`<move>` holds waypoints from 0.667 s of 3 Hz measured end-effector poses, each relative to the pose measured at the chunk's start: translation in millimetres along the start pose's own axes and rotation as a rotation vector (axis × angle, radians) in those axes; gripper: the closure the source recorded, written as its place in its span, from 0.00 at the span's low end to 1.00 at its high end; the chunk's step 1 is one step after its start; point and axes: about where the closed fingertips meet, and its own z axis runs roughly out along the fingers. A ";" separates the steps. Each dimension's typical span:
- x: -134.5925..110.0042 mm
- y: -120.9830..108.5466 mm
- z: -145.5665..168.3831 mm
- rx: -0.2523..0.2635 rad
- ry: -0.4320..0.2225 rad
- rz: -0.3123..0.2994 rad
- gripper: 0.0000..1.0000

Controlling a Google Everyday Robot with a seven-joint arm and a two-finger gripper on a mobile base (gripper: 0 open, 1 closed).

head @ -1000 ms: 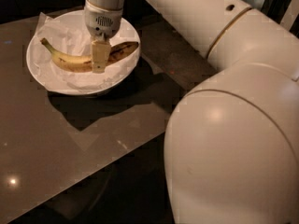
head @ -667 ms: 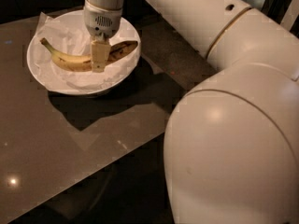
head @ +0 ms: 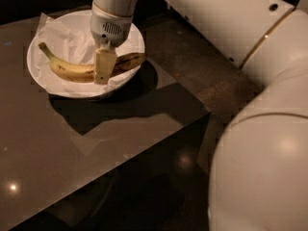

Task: Pick banana from white bowl

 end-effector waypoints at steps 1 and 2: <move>10.2 38.3 12.3 -0.048 -0.045 0.072 1.00; 15.6 43.9 17.5 -0.066 -0.038 0.084 1.00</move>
Offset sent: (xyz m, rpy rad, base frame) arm -0.0328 -0.0100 -0.0129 0.0297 0.0685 -0.0442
